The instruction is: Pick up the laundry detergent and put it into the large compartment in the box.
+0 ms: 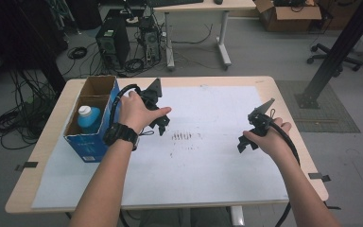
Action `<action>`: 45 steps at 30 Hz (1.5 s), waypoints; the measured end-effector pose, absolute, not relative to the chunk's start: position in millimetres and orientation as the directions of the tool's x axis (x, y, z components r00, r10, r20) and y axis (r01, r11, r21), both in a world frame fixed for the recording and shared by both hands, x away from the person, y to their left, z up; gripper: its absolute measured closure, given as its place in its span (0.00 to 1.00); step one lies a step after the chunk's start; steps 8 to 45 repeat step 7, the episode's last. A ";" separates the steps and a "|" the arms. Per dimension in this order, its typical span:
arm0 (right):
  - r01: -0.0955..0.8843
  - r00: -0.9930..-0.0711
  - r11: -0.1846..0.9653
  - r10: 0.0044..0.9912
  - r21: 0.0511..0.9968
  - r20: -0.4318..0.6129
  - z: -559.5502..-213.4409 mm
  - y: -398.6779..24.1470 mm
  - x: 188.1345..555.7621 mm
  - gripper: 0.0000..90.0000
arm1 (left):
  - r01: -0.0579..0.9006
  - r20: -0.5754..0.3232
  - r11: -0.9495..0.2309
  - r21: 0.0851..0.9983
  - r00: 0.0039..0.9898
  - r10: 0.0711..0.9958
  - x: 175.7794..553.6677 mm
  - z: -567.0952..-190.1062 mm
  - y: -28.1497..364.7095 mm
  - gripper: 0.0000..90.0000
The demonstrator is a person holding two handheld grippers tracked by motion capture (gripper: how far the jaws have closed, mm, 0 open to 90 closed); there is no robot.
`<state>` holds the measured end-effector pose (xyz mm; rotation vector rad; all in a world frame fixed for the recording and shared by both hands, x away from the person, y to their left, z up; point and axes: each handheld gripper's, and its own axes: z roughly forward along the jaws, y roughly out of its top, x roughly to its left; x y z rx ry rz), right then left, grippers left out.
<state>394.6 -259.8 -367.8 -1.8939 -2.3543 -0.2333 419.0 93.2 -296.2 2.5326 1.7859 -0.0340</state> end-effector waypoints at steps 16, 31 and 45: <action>0.976 -0.218 0.211 0.959 0.055 0.180 -365.8 -260.0 393.5 0.07 | 0.939 -0.043 -0.342 0.025 0.343 0.938 417.8 -295.5 92.3 0.06; 0.976 -0.218 0.211 0.959 0.055 0.180 -365.8 -260.0 393.5 0.07 | 0.939 -0.043 -0.342 0.025 0.343 0.938 417.8 -295.5 92.3 0.06; 0.976 -0.218 0.211 0.959 0.055 0.180 -365.8 -260.0 393.5 0.07 | 0.939 -0.043 -0.342 0.025 0.343 0.938 417.8 -295.5 92.3 0.06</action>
